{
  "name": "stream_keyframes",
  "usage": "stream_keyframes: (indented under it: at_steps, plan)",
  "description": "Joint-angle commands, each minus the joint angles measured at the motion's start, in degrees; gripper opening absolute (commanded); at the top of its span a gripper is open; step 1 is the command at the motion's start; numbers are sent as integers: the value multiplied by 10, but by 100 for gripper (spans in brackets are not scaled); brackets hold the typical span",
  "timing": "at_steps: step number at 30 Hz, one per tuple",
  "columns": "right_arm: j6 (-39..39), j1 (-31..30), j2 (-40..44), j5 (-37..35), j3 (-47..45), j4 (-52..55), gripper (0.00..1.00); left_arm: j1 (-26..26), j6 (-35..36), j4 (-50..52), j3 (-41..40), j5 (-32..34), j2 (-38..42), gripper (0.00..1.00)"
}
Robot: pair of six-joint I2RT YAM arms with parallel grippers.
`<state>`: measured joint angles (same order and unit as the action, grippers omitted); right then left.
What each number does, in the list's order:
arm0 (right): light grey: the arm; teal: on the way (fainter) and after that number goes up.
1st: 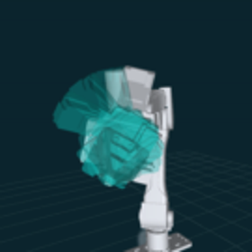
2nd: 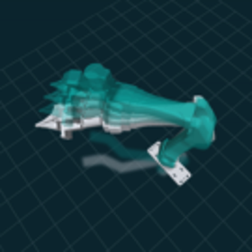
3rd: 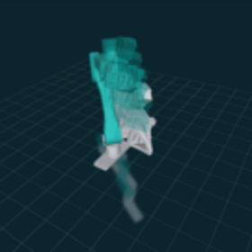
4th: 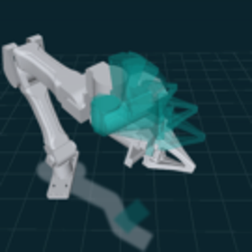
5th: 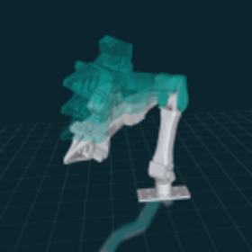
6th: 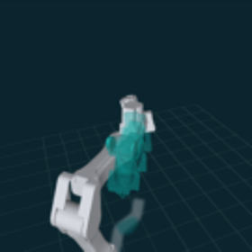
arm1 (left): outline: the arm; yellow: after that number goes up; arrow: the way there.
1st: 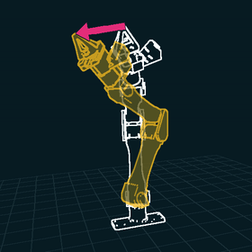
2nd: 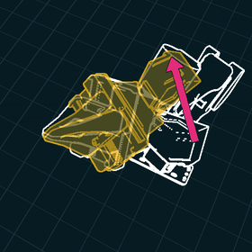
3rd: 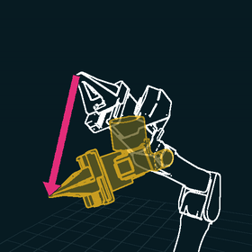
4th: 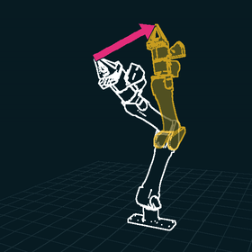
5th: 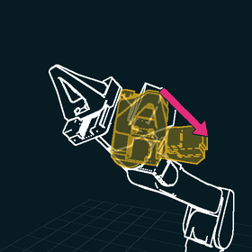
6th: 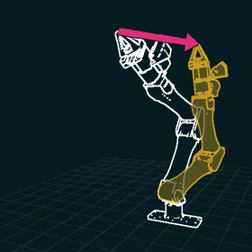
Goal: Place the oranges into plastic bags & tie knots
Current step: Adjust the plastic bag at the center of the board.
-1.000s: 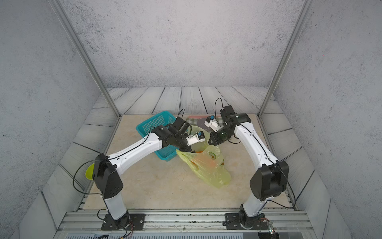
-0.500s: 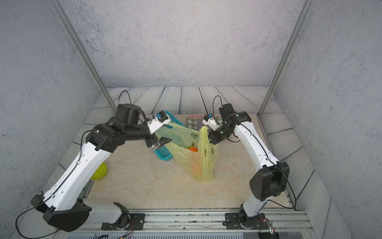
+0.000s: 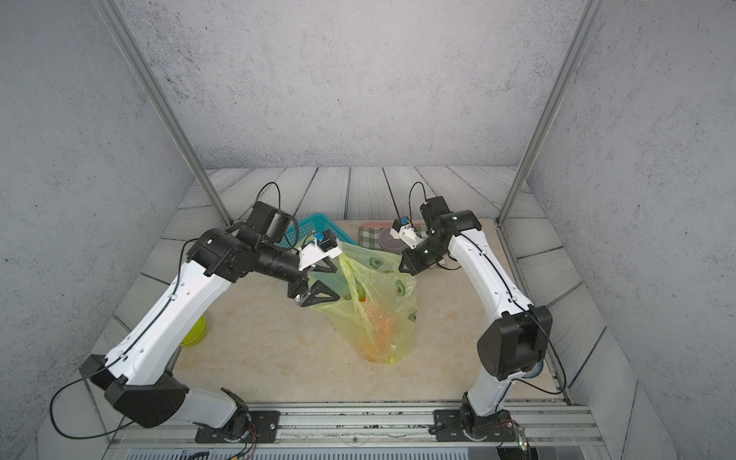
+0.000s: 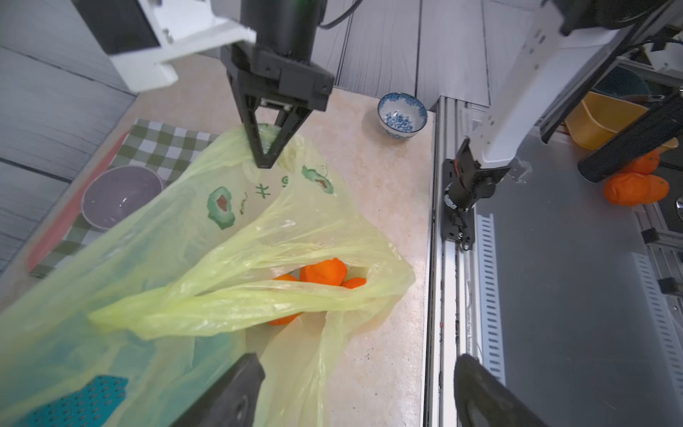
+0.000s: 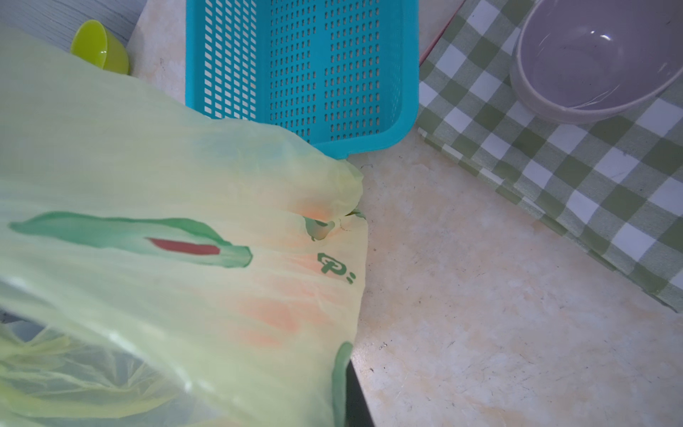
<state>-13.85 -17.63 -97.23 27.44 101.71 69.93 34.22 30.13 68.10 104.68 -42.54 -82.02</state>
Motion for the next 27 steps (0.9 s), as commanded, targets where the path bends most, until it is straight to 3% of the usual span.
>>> stream_keyframes:
  at_steps: [1, 5, 9, 11, 14, 18, 21, 22, 23, 25, 27]
  plan:
    - [-18, -2, -3, -9, 6, 13, 8, -26, 41, 68, 54, -28, 59, 84]
    - [-43, -2, -3, -10, 10, 12, 9, -78, 12, 46, 100, 85, 60, 85]
    - [-71, -3, -13, -11, 28, 24, 10, -85, 38, 7, 70, 233, 39, 87]
    - [-76, -3, -17, -12, 35, 26, 10, -86, 55, 2, 61, 261, 11, 87]
    - [-77, -4, -26, -11, 45, 27, 10, -86, 48, 17, 87, 218, -43, 83]
    - [-80, -10, -37, -16, 56, 32, 10, -86, 5, 7, 153, 171, -111, 65]
    - [-79, -14, -45, -46, 72, 29, 12, -86, -26, 34, 198, 117, -144, 36]
    - [-67, -15, -53, -88, 89, 23, 16, -86, -47, 41, 205, 97, -147, 18]
    - [-57, -19, -59, -137, 111, 22, 25, -87, -77, 40, 204, 83, -146, 0]
    - [-48, -21, -52, -204, 156, 15, 49, -91, -176, -3, 166, 50, -122, 0]
    - [-58, -21, -6, -180, 152, -7, 63, -92, -273, -86, 87, 37, -79, 0]
